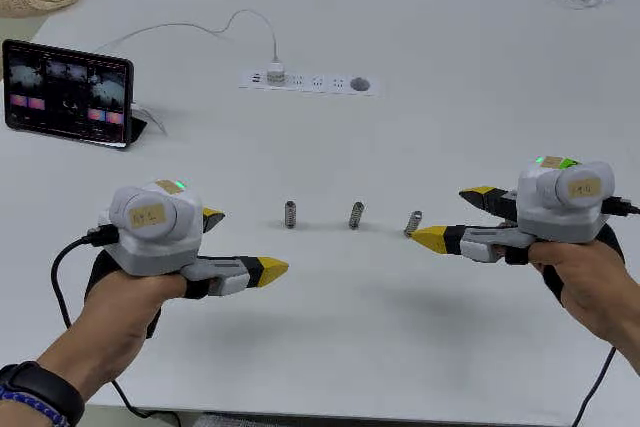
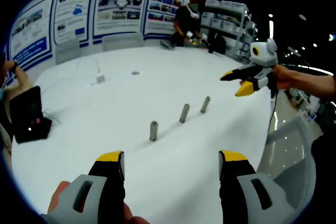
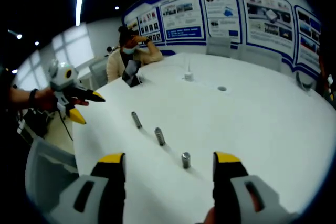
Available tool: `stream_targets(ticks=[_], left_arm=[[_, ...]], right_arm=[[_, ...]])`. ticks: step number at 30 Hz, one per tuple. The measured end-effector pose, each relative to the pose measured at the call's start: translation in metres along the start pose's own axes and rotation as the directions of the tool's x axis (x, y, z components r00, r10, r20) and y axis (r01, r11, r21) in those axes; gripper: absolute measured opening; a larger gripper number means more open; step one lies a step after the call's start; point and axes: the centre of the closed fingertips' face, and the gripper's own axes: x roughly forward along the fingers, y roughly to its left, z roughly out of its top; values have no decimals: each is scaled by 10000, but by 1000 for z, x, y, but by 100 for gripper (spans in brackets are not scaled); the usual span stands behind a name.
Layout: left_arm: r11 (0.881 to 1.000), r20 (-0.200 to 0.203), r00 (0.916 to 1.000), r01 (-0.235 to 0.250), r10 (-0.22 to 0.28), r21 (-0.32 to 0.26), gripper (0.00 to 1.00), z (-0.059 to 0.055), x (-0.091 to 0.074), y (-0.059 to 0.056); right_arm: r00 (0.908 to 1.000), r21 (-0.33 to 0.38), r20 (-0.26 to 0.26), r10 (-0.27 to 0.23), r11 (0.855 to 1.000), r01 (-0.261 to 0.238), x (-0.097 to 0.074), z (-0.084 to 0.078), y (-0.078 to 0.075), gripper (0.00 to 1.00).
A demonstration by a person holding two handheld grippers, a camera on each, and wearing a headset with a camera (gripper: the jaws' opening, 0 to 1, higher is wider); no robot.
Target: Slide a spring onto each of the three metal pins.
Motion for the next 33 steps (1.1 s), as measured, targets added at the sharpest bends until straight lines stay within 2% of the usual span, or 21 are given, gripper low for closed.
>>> stream_targets(ticks=[8, 17, 23, 33], left_arm=[[10000, 153, 9999, 38, -38, -9, 76, 8, 0, -3], [10000, 192, 9998, 40, -39, -60, 77, 10, 0, -4], [9994, 354, 9993, 93, -81, -330, 78, 13, 0, -3], [10000, 166, 9998, 67, -66, -61, 76, 10, 0, -2]], right_arm=[[9997, 365, 234, -67, 9993, 59, -6, -4, 11, 71], [9995, 633, 308, -82, 9980, 62, -6, -15, 22, 74], [9992, 882, 337, -225, 9959, 194, -8, -22, 27, 75], [9995, 1004, 280, -163, 9949, 134, -7, -27, 30, 76]])
